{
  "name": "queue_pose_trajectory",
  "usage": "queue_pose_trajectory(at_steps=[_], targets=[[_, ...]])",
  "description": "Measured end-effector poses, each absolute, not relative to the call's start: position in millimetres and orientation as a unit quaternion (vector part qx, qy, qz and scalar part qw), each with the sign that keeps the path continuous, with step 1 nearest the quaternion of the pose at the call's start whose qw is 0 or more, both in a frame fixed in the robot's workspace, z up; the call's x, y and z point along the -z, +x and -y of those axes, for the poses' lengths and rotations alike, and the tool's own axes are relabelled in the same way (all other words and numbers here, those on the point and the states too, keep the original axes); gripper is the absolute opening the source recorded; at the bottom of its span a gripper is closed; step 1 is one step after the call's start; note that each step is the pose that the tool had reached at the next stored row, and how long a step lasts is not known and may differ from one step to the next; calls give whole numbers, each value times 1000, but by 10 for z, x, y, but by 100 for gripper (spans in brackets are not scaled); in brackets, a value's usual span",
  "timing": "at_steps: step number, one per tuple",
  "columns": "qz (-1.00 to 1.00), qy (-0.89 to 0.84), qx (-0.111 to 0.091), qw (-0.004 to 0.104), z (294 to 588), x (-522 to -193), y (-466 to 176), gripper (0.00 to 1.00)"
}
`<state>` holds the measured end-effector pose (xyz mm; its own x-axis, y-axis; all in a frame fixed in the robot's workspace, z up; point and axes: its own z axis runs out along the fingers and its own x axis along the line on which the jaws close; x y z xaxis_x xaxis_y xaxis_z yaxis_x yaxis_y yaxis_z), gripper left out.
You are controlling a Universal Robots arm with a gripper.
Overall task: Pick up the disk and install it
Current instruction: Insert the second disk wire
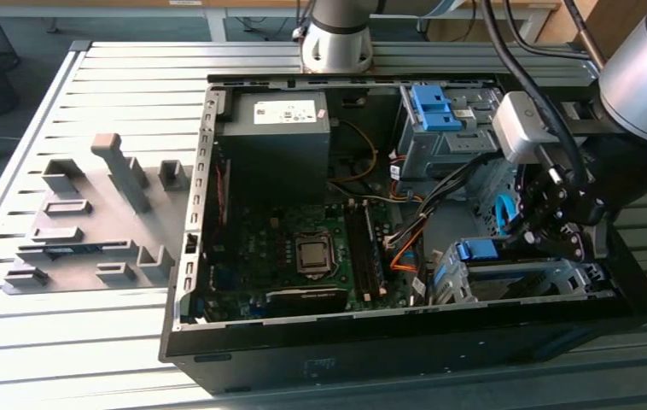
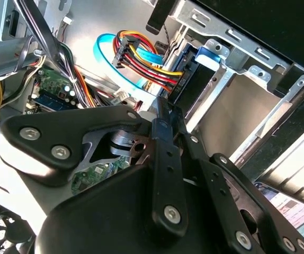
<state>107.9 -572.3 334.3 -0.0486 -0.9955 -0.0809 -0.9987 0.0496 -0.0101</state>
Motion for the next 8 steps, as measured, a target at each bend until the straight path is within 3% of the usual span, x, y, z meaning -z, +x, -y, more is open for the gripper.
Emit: queue_pose_trajectory(at_steps=[8], targets=[[-724,-689,-28,36,5759,-3348,1080,16]])
